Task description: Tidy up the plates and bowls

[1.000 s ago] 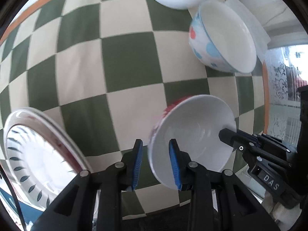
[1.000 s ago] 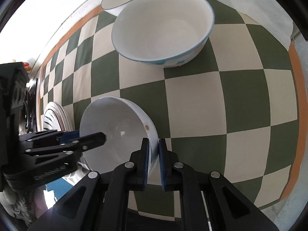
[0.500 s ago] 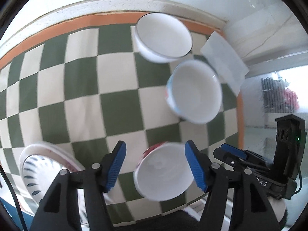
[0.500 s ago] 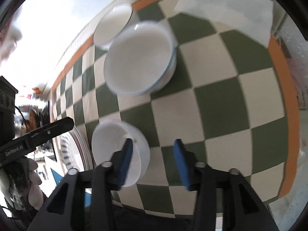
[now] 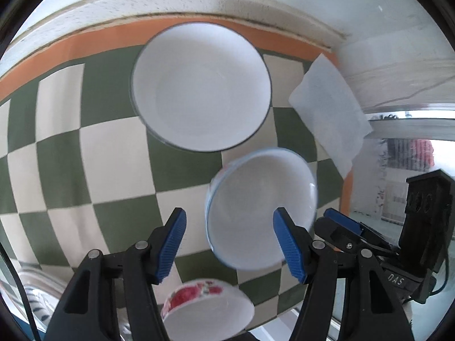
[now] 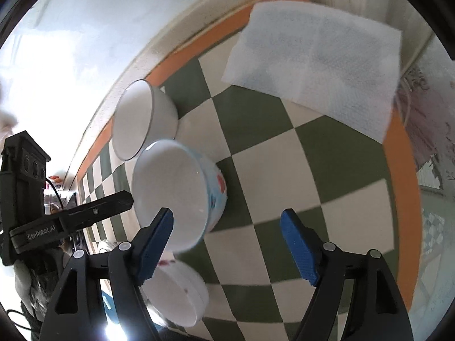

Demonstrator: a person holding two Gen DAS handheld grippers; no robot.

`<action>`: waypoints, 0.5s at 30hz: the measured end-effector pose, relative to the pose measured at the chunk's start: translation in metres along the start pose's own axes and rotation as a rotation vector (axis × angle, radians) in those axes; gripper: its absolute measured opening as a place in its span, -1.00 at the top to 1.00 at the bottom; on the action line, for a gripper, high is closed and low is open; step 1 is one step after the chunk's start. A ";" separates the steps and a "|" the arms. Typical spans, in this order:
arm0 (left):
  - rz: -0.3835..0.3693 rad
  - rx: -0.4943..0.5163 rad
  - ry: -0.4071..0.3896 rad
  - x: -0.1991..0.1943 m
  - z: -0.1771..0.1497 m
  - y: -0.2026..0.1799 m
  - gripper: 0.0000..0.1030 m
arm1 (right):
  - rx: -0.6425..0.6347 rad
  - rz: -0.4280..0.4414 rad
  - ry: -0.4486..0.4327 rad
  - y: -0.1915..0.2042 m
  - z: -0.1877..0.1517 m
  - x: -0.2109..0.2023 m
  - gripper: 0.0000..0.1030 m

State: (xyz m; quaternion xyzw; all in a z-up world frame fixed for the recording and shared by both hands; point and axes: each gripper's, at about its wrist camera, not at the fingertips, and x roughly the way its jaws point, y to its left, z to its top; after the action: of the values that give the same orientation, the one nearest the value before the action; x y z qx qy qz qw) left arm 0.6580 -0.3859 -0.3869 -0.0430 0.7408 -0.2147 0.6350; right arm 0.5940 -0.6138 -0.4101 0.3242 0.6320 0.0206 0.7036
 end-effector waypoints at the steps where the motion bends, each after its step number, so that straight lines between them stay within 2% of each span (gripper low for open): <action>1: 0.006 0.003 0.004 0.003 0.001 0.000 -0.19 | -0.002 0.016 0.010 0.000 0.005 0.007 -0.52; 3: 0.004 0.013 0.014 0.011 0.003 0.001 -0.15 | -0.014 0.013 0.025 0.003 0.009 0.018 -0.35; 4: -0.003 0.014 0.018 0.014 0.003 0.001 -0.02 | -0.024 0.008 0.036 0.004 0.012 0.025 -0.18; 5: -0.018 0.011 0.022 0.018 0.003 0.002 0.32 | -0.028 0.004 0.045 0.005 0.013 0.030 -0.04; 7: 0.007 0.010 0.015 0.019 0.003 0.004 0.50 | -0.034 -0.013 0.061 0.007 0.014 0.041 0.56; 8: 0.005 0.008 0.006 0.018 0.003 0.006 0.52 | -0.028 0.007 0.058 0.007 0.013 0.044 0.66; 11: -0.010 -0.010 -0.005 0.016 0.002 0.010 0.54 | -0.029 -0.015 0.030 0.013 0.014 0.044 0.73; 15: 0.007 0.003 -0.028 0.005 -0.004 0.008 0.54 | -0.029 -0.019 0.029 0.016 0.013 0.043 0.74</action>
State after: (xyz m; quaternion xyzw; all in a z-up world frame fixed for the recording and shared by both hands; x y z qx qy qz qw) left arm 0.6545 -0.3794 -0.3942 -0.0425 0.7316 -0.2130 0.6463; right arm 0.6203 -0.5874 -0.4401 0.3079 0.6449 0.0279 0.6990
